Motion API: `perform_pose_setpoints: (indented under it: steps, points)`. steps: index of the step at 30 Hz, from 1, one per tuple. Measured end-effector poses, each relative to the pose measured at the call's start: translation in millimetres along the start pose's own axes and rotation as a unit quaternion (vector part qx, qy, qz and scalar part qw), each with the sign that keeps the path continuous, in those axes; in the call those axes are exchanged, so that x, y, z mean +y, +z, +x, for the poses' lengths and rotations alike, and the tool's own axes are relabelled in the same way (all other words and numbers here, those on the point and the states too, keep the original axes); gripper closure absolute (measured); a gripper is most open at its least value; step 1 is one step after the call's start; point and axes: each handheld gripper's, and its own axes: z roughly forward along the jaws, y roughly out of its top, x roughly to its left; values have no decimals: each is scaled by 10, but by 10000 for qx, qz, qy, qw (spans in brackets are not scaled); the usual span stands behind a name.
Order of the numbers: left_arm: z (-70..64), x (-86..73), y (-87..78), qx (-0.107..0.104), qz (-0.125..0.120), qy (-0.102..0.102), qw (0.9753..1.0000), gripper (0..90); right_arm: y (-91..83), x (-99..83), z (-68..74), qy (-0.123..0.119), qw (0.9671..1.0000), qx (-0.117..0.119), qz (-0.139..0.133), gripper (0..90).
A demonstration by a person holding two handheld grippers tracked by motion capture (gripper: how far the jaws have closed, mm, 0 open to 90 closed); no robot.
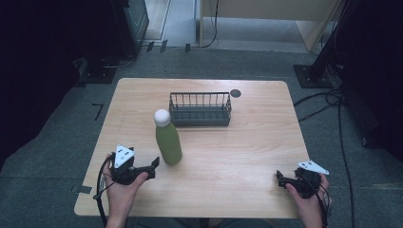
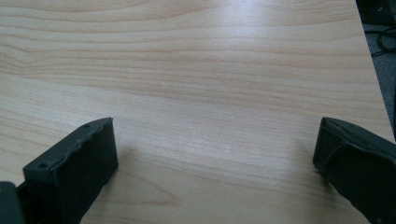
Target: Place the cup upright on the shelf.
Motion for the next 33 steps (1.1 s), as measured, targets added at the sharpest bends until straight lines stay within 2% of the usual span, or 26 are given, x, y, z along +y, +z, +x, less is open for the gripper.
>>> perform_pose_setpoints:
  steps: [5,8,12,20,24,27,33]
  points:
    - [-123,83,86,-133,-4,114,9998,1,0,0,0,-1,10000,-1,-1,0]
    - [-163,128,130,-133,-42,143,9998,6,0,0,0,0,10000,0,0,0]
    - [-216,187,206,-25,-96,141,9999,54,0,0,0,-1,10000,-1,0,0]
    - [-297,279,366,-129,-218,53,9997,74,0,0,0,0,10000,0,0,0]
    - [-345,329,401,-175,-301,111,9993,83,0,0,0,0,10000,-1,0,0]
    - [-376,356,424,-165,-428,118,9989,141,0,0,0,-2,10000,-1,1,0]
    - [-390,381,480,-107,-462,103,9988,149,1,0,0,0,10000,1,-4,0]
